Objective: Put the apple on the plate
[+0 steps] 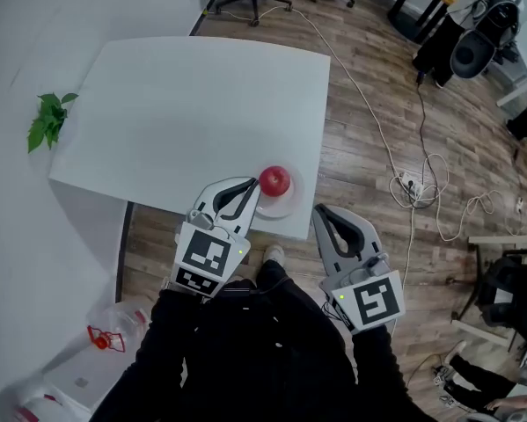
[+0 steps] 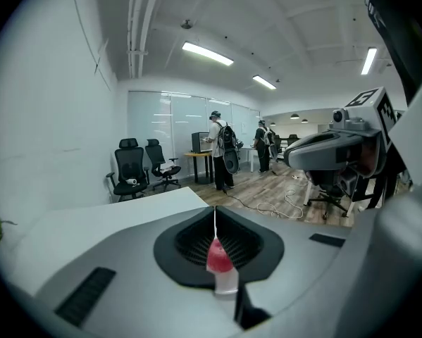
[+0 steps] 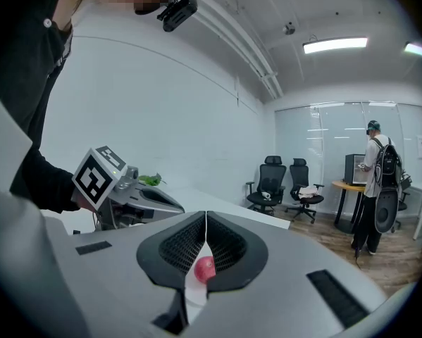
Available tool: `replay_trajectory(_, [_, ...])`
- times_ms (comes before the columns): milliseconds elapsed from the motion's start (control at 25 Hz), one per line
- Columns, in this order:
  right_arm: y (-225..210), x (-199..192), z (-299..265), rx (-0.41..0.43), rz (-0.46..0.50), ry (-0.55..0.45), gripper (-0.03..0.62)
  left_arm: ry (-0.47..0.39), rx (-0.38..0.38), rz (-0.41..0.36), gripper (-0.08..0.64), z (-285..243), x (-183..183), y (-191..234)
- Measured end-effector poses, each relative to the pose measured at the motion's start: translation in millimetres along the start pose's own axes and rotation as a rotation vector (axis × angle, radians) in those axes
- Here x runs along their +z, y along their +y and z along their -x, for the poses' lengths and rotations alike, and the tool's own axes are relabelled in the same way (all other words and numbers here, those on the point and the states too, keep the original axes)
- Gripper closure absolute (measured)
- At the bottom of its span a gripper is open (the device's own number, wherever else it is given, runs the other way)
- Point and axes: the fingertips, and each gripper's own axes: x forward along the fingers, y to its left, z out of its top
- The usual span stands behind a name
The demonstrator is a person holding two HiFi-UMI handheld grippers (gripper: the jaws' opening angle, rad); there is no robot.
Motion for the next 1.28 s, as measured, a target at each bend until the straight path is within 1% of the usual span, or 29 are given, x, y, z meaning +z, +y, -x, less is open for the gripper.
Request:
replay_trajectory(160, [3.7, 3.1, 5.2, -0.012, 0.007, -0.003, 0.551, -0.006, 0.001, -0.033, 0.541, 15.2, 11.3, -4.3])
replay_trajectory(320, [10.4, 5.9, 7.7, -0.021, 0.027, -0.014, 0.551, -0.024, 0.005, -0.030, 0.541, 31.1, 15.9, -5.4])
replay_trajectory(520, [12.8, 12.0, 12.7, -0.029, 0.044, -0.025, 0.551, -0.038, -0.004, -0.054, 0.541, 42.0, 23.4, -13.0])
replay_trajectory(640, [14.6, 15.9, 13.8, -0.033, 0.054, -0.031, 0.551, -0.050, -0.004, -0.056, 0.541, 47.7, 28.5, -14.8])
replay_trajectory(920, [17.1, 17.8, 15.4, -0.034, 0.063, -0.018, 0.551, -0.061, -0.004, -0.062, 0.541, 52.9, 34.2, -17.6])
replay_trajectory(1280, [17.8, 17.0, 16.8, -0.029, 0.067, -0.019, 0.551, -0.055, -0.008, -0.062, 0.541, 51.6, 31.7, -21.5])
